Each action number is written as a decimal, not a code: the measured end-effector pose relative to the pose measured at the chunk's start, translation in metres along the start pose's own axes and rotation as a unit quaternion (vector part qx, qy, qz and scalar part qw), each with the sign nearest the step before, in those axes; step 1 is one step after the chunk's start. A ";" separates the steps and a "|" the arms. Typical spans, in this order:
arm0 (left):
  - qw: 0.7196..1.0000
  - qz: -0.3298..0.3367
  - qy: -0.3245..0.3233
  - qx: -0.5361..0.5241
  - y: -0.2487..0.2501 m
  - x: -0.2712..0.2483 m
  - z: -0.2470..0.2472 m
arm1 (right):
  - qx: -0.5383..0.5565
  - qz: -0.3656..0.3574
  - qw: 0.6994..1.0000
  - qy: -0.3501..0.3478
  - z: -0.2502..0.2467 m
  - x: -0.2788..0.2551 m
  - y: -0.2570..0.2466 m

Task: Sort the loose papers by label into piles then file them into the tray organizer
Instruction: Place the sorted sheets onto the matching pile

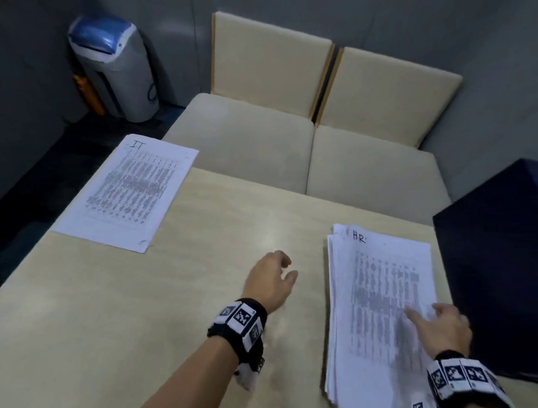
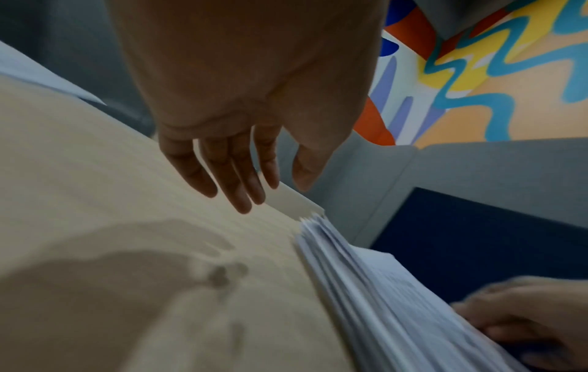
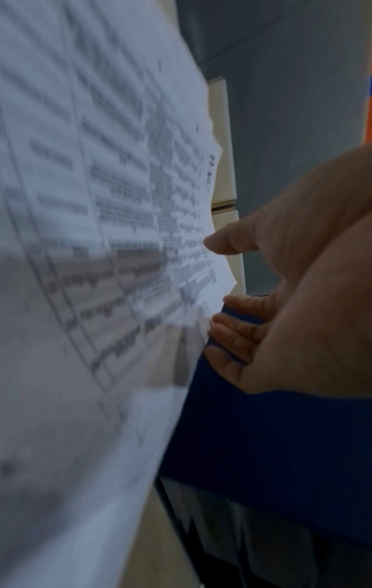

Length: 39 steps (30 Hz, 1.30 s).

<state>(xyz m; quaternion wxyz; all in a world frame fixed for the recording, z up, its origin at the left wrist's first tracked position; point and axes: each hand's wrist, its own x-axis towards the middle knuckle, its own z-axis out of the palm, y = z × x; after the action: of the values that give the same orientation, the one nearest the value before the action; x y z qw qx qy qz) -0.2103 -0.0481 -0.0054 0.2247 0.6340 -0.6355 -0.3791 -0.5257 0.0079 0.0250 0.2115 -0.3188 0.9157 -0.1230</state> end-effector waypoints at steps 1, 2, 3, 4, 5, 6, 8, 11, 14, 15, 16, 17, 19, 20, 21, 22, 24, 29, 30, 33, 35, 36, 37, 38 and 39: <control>1.000 0.005 -0.016 0.002 0.014 -0.006 0.020 | -0.011 0.005 1.000 -0.011 -0.005 0.006 0.007; 1.000 0.004 -0.028 0.009 0.026 -0.012 0.039 | -0.012 0.006 1.000 -0.022 -0.009 0.013 0.013; 0.999 -0.001 -0.036 0.018 0.037 -0.016 0.055 | -0.006 0.007 0.999 -0.033 -0.013 0.020 0.018; 0.999 -0.012 -0.041 0.029 0.047 -0.018 0.070 | 0.005 0.005 0.999 -0.040 -0.015 0.028 0.024; 0.998 -0.027 -0.041 0.039 0.055 -0.020 0.082 | 0.019 -0.001 0.999 -0.048 -0.016 0.036 0.029; 0.997 -0.042 -0.036 0.050 0.062 -0.022 0.093 | 0.035 -0.010 0.998 -0.056 -0.017 0.043 0.034; 0.995 -0.072 -0.013 0.072 0.070 -0.023 0.110 | 0.059 -0.034 0.996 -0.065 -0.017 0.053 0.042; 0.989 -0.111 0.030 0.093 0.075 -0.026 0.124 | 0.089 -0.094 0.990 -0.054 -0.024 0.063 0.054; 0.983 -0.131 0.047 0.118 0.078 -0.025 0.130 | 0.101 -0.118 0.987 -0.049 -0.038 0.065 0.066; 0.982 -0.136 0.047 0.123 0.079 -0.023 0.131 | 0.101 -0.123 0.986 -0.047 -0.043 0.064 0.069; 0.981 -0.140 0.045 0.126 0.079 -0.021 0.131 | 0.103 -0.128 0.985 -0.042 -0.047 0.063 0.073; 0.980 -0.144 0.043 0.127 0.080 -0.019 0.130 | 0.111 -0.134 0.984 -0.038 -0.050 0.061 0.076; 0.980 -0.152 0.042 0.124 0.081 -0.015 0.128 | 0.155 -0.133 0.978 -0.034 -0.053 0.057 0.082; 0.979 -0.154 0.048 0.125 0.082 -0.015 0.127 | 0.186 -0.130 0.973 -0.036 -0.054 0.057 0.082; 0.977 -0.151 0.063 0.134 0.083 -0.016 0.126 | 0.223 -0.123 0.966 -0.040 -0.056 0.057 0.080; 0.975 -0.138 0.084 0.151 0.085 -0.017 0.127 | 0.261 -0.114 0.957 -0.053 -0.056 0.059 0.078; 0.971 -0.100 0.116 0.185 0.091 -0.019 0.132 | 0.318 -0.100 0.939 -0.088 -0.057 0.066 0.071; 0.960 -0.139 0.046 0.241 0.102 -0.022 0.153 | 0.284 -0.051 0.942 -0.170 -0.057 0.079 0.070; 0.958 -0.155 0.036 0.240 0.103 -0.021 0.156 | 0.289 -0.031 0.943 -0.165 -0.057 0.078 0.075; 0.961 -0.187 0.013 0.202 0.104 -0.020 0.160 | 0.315 0.025 0.934 -0.166 -0.051 0.074 0.094; 0.968 -0.180 0.013 0.174 0.102 -0.018 0.156 | 0.317 0.026 0.932 -0.175 -0.045 0.069 0.103; 0.972 -0.167 0.018 0.165 0.101 -0.019 0.153 | 0.327 0.026 0.928 -0.174 -0.043 0.067 0.106; 0.976 -0.149 0.028 0.158 0.098 -0.019 0.151 | 0.339 0.026 0.925 -0.172 -0.044 0.064 0.106; 0.979 -0.126 0.038 0.152 0.097 -0.020 0.149 | 0.353 0.024 0.920 -0.169 -0.044 0.063 0.106; 0.984 -0.108 0.047 0.134 0.096 -0.023 0.147 | 0.366 0.021 0.915 -0.170 -0.046 0.060 0.105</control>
<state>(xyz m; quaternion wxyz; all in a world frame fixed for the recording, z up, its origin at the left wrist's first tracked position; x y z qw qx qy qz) -0.3820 -0.0056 -0.0177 0.1253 0.7405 -0.5969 -0.2822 -0.6458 0.0543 0.0090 0.4682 -0.2163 0.7634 -0.3889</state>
